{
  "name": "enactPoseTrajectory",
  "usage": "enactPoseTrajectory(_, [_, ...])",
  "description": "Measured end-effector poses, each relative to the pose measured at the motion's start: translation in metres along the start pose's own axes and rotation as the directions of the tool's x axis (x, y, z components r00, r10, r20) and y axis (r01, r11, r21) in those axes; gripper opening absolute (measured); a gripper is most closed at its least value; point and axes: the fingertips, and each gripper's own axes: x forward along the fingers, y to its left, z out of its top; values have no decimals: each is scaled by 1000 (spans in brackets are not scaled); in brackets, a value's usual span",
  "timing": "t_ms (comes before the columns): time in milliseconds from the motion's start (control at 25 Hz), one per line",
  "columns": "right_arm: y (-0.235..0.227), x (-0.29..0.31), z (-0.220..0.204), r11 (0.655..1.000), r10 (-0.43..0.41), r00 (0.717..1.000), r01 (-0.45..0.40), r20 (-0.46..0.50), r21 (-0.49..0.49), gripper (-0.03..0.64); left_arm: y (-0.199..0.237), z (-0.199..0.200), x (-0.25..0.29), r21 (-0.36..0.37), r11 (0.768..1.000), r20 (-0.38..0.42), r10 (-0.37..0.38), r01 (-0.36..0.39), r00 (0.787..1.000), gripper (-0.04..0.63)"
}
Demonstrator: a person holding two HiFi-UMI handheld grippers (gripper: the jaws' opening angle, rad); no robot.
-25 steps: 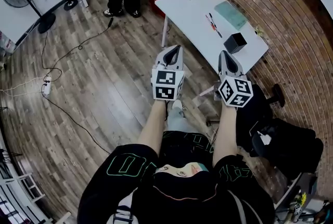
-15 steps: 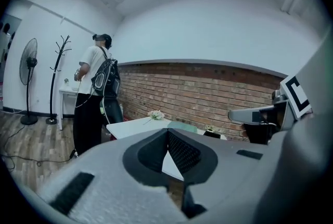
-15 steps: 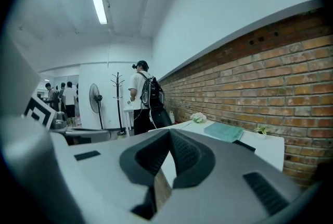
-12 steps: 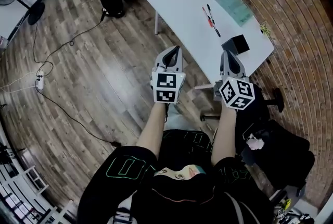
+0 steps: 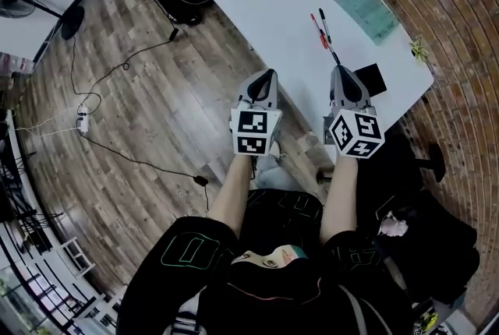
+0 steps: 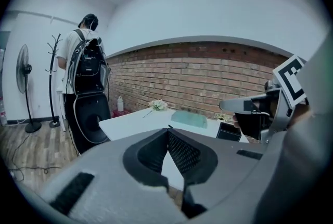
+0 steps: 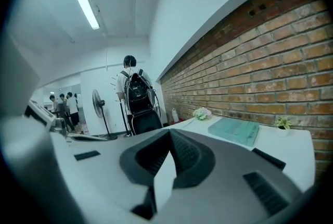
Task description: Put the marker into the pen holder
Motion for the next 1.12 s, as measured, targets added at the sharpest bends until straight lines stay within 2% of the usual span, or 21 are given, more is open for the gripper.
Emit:
enactPoseTrajectory(160, [-4,9,11,999,42,999,-42,23,4,6,-25,14,17,105,994,-8,-33,34,999,8])
enactPoseTrajectory(360, [-22,10,31,1000,22,997,-23,68,14,6,-32,39,30,155,987,17,-40,37,999,8])
enactPoseTrajectory(600, [-52,2,42,989,-18,990,-3,139,146,6,-36,39,37,121,992,11,-32,30,999,8])
enactPoseTrajectory(880, [-54,15,45,994,-30,992,16,122,111,6,-18,36,52,90,996,1,-26,26,1000,8])
enactPoseTrajectory(1120, [-62,35,36,995,-43,997,37,62,93,6,-17,25,76,68,996,-37,-59,62,998,8])
